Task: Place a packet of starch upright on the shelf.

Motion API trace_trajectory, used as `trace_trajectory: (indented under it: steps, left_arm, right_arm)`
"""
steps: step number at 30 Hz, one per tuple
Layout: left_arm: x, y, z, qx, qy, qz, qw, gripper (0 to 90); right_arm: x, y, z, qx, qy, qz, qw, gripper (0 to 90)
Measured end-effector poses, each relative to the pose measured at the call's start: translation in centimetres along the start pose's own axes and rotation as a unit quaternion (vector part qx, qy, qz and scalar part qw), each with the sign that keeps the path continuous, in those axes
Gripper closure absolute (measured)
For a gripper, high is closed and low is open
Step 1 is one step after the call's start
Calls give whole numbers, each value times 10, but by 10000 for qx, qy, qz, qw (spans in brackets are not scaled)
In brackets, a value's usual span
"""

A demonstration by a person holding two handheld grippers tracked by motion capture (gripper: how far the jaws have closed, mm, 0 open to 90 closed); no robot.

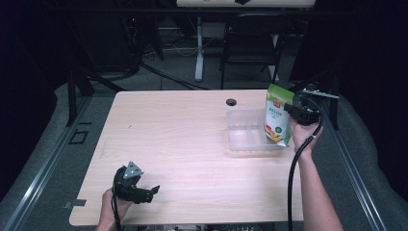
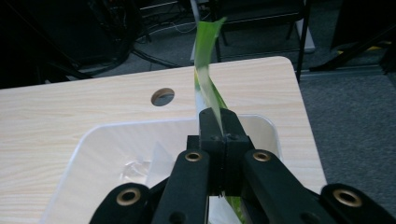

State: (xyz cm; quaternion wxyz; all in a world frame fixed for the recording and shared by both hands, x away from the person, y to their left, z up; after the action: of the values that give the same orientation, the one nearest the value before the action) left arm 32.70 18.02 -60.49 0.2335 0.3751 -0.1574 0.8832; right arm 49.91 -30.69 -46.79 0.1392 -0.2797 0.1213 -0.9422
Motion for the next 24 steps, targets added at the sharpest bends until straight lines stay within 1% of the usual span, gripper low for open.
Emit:
trace_trajectory:
  steps: [1, 2, 3, 5, 6, 7, 8, 9, 10, 11, 12, 13, 14, 15, 16, 17, 18, 19, 20, 21, 22, 23, 24]
  left_arm:
    - [0, 0, 0, 0, 1, -4, 10000, 62]
    - [0, 1, 0, 6, 1, -19, 10000, 62]
    - [0, 1, 0, 0, 0, -15, 10000, 62]
    - [0, 1, 0, -15, -7, -18, 10000, 62]
    - [0, 2, 0, -26, -23, -28, 10000, 63]
    - [0, 2, 0, -26, -23, -28, 10000, 63]
    - [0, 2, 0, -46, -35, -24, 10000, 63]
    - [0, 2, 0, -45, -41, -40, 10000, 63]
    - [0, 3, 0, -50, -42, -44, 10000, 63]
    - [-1, 3, 0, -56, -28, -32, 10000, 63]
    - [-1, 3, 0, -56, -28, -32, 10000, 63]
    - [-1, 3, 0, -62, -29, -31, 10000, 63]
    - [-1, 3, 0, -67, -32, -22, 10000, 63]
    - [-1, 2, 0, -70, -43, -18, 10000, 63]
    - [-2, 3, 0, -65, -43, -25, 10000, 63]
    - [-2, 2, 0, -56, -47, -27, 10000, 63]
    - [-2, 2, 0, -56, -47, -27, 10000, 64]
    - [-2, 2, -1, -64, -81, -54, 9999, 63]
    - [-2, 2, -1, -64, -81, -54, 9999, 63]
    - [-2, 3, -1, -67, -88, -52, 9999, 63]
    - [-2, 3, -1, -67, -88, -52, 9999, 64]
    - [-3, 3, -1, -74, -92, -39, 9999, 64]
    - [-3, 3, -1, -70, -89, -42, 9999, 64]
  right_arm:
    - [0, 1, 1, 30, 17, -34, 10000, 900]
    - [0, 1, 1, 101, -83, -35, 9999, 900]
    - [-1, 1, 2, 125, -82, -50, 9999, 899]
    - [-1, 2, 2, 304, -235, -95, 9992, 895]
    - [0, 4, 1, 392, -365, -88, 9985, 873]
    - [0, 4, 1, 392, -365, -88, 9985, 873]
    - [-1, 4, 1, 426, -425, -35, 9982, 859]
    - [-1, 7, -1, 471, -567, -1, 9973, 832]
    - [-2, 9, -1, 536, -653, 14, 9964, 823]
    - [-2, 10, -1, 553, -737, 52, 9957, 796]
    - [-2, 10, -1, 553, -737, 52, 9957, 796]
    - [-4, 13, -3, 634, -902, 128, 9938, 736]
    - [-4, 13, -3, 634, -902, 128, 9938, 736]
    - [-5, 16, -2, 744, -1005, 192, 9920, 689]
    - [-5, 16, -2, 744, -1005, 192, 9920, 689]
    - [-8, 20, -1, 759, -1107, 296, 9905, 660]
    - [-8, 20, -1, 759, -1107, 296, 9905, 660]
    - [-12, 23, -3, 788, -1321, 300, 9876, 624]
    - [-12, 23, -3, 788, -1321, 300, 9876, 624]
    - [-16, 26, -4, 895, -1380, 301, 9859, 600]
    - [-17, 28, -4, 900, -1450, 285, 9849, 589]
    - [-21, 29, -4, 891, -1425, 374, 9851, 580]
    - [-21, 29, -4, 891, -1425, 374, 9851, 580]
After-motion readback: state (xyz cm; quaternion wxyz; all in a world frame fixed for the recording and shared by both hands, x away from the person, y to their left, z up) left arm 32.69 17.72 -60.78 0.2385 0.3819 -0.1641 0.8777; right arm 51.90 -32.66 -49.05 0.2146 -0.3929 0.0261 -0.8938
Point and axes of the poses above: each handheld gripper's, and its own axes: x roughly backward along the jaws, z roughly out of its top, y roughly to its right, the point moved 8 cm from there along -x, roughly forward along the jaws, and after that the axes turned 9 degrees about z, right-handed, at the moved point
